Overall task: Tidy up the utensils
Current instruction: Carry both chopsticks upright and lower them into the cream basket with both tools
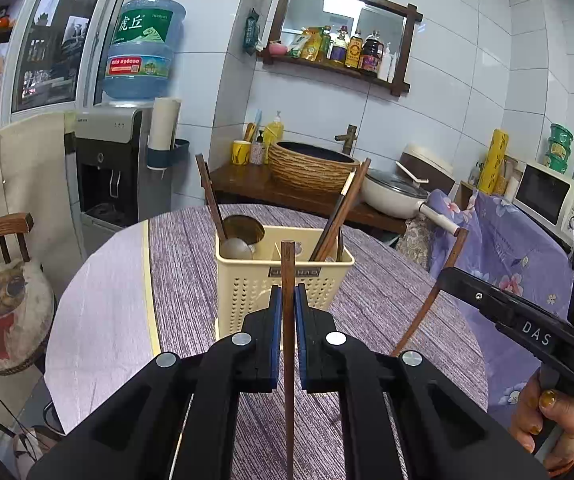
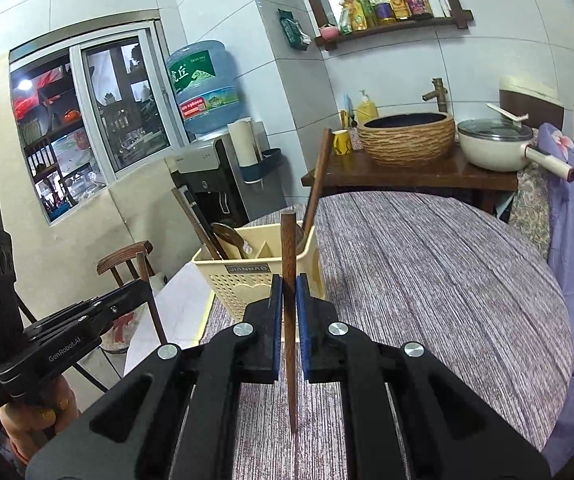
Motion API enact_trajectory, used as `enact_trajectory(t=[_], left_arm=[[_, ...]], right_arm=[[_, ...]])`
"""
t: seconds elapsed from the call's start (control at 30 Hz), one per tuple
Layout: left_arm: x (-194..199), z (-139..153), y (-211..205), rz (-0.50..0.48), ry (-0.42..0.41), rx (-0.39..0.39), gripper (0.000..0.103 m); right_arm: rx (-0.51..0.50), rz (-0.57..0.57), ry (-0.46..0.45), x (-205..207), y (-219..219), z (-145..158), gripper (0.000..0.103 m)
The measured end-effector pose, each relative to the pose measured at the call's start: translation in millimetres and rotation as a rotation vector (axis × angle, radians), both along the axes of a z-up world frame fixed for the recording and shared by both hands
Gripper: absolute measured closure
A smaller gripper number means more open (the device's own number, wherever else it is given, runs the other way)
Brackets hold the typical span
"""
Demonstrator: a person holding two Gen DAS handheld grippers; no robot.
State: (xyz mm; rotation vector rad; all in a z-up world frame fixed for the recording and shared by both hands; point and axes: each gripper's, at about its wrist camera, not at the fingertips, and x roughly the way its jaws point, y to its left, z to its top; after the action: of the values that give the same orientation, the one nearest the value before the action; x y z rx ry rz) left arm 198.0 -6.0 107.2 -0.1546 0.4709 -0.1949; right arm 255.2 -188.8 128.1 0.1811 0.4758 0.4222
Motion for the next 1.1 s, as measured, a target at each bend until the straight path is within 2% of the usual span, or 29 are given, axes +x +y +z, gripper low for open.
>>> enact_trajectory(t=[0.43,0.67,0.9,1.0,1.1], left_arm=[[8.2,29.8,8.5,0.0,-0.071,0.005,0.096],[21.0,71.8,17.3,-0.018,-0.115,0.012,0.096],[42.1,126.5,23.3,0.003,-0.185,0.002,0.096],[53.7,136.4,24.4,0.029,-0.202,0.002,0.096],[68.1,131.2,22.7,0.061,-0.205,0.011,0.096]], right_arm=[[-0.058,0.045,-0.07,18.9,23.6,35.4,0.095],[-0.038,0.065,-0.087,40.1,29.1,74.2,0.095],[-0.029,0.035,-0.17,56.3,31.8,133.6,0.095],[-0.05,0.008,-0.206,63.9,36.1,148.3,0.095],[-0.07,-0.012,-0.225,69.9,39.3,144.9,0.095]])
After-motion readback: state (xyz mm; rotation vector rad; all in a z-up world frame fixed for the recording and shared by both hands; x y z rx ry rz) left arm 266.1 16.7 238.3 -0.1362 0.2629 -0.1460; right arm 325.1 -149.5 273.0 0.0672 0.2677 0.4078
